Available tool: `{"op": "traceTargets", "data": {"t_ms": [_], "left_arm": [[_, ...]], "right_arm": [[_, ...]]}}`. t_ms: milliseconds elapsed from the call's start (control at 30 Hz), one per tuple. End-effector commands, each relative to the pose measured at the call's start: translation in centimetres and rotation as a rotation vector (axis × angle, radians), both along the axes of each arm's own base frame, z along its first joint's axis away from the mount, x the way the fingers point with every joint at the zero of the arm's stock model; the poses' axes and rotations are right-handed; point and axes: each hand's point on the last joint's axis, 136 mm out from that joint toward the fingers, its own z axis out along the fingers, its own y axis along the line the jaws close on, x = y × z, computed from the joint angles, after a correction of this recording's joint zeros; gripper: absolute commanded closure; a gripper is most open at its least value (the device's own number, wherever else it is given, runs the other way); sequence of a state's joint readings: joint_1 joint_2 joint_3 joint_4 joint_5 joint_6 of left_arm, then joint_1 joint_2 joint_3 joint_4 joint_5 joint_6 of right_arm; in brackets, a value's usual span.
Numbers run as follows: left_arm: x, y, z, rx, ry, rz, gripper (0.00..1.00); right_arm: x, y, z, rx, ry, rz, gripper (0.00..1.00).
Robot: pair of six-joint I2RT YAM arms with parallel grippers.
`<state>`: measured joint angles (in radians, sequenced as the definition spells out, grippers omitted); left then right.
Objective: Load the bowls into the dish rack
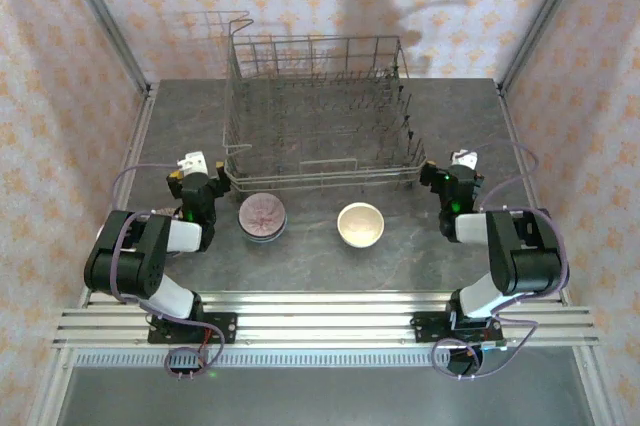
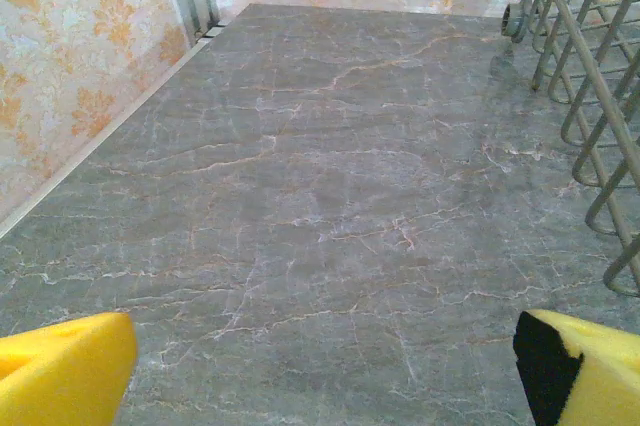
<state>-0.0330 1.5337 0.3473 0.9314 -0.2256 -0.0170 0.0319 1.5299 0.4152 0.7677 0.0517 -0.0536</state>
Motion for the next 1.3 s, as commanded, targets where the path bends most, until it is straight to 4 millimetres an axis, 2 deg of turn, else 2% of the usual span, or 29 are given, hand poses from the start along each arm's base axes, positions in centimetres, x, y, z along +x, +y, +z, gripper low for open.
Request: {"op": "traceTargets", "data": {"t_ms": [0,867,1000,1067,1267], "left_arm": [[0.4,0.2,0.7,0.016,-0.015,0.015,0.01],[0.5,0.3,0.7,0.009,-0.013,0.010,0.01],[0.8,-0.9,0.7,0.013,-0.006,-0.063,0.01],[0.5,-0.5,1.2,0.013,-0.024,-0.035,0.01],[0.0,-0.4,3.1,0.012,-0.022,-0.027,0.01]], "right_arm": [[0.2,0.0,0.6,0.002,-0.022,-0.002,0.00],[0.2,0.1,0.8,0.002,-0.030,0.002,0.00],[-0.4,-0.3,2.4,-0.004,-0.050,-0.029,0.00],[-1.1,-0.8,3.3,0.003,-0.051,-0.065,0.00],[-2.7,-0.3,4.9,0.055,-0.035,-0.052,0.00]]}}
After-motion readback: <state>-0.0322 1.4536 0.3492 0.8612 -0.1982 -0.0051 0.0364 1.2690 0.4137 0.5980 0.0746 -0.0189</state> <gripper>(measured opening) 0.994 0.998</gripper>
